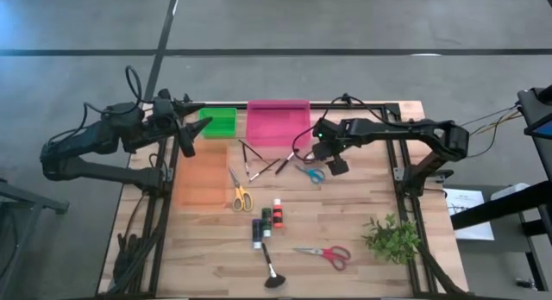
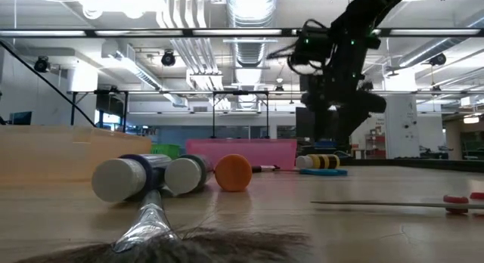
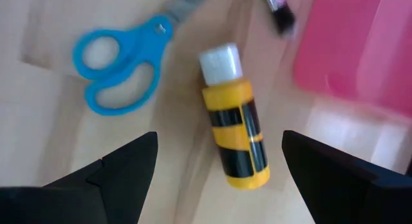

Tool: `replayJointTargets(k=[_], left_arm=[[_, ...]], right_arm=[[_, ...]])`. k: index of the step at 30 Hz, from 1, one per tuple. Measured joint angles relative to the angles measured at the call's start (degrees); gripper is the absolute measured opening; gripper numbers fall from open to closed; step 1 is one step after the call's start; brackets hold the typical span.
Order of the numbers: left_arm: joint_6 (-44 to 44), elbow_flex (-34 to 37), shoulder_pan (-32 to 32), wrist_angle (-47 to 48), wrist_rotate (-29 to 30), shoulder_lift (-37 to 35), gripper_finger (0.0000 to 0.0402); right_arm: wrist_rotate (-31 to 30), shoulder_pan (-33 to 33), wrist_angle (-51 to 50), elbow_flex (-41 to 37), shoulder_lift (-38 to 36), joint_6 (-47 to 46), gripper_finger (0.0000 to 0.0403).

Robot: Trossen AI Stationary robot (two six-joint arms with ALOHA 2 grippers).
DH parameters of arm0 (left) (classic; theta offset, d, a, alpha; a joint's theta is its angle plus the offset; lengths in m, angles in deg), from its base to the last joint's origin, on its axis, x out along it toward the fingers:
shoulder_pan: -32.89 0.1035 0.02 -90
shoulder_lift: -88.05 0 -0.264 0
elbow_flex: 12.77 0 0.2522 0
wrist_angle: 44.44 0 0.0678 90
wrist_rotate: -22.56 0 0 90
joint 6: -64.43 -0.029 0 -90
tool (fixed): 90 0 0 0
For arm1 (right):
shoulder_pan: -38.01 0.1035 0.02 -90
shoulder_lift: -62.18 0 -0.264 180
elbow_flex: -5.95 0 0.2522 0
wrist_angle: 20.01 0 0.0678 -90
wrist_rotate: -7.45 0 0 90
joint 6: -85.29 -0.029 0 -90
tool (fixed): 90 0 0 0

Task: Pick & Place Paint Supplies
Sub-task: Put the yellow paint bottle into the green bin

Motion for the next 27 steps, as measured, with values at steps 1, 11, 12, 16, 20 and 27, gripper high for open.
replayJointTargets(k=[1,11,12,16,20,27], left_arm=[[0.5,0.0,0.0,-0.2,0.1,0.0,0.0232],[2.6,0.0,0.0,-0.6,0.3,0.8,0.0232],[2.7,0.0,0.0,-0.6,0.4,0.9,0.0232],[3.6,0.0,0.0,-0.8,0.5,1.6,0.0232],[3.8,0.0,0.0,-1.1,0.5,2.0,0.0232],[4.8,0.0,0.0,-1.0,0.5,1.9,0.0232]], right_arm=[[0.1,-0.5,0.3,-0.4,0.5,0.0,0.0327],[4.4,-5.0,1.0,-3.1,4.0,-1.1,0.0327],[4.8,-5.0,0.9,-3.3,4.0,-1.4,0.0327],[8.1,-4.8,-0.1,-3.6,3.7,-3.3,0.0327],[8.0,-4.8,1.8,-3.5,3.6,-6.3,0.0327],[15.5,-4.7,0.8,-2.3,3.2,-17.1,0.0327]])
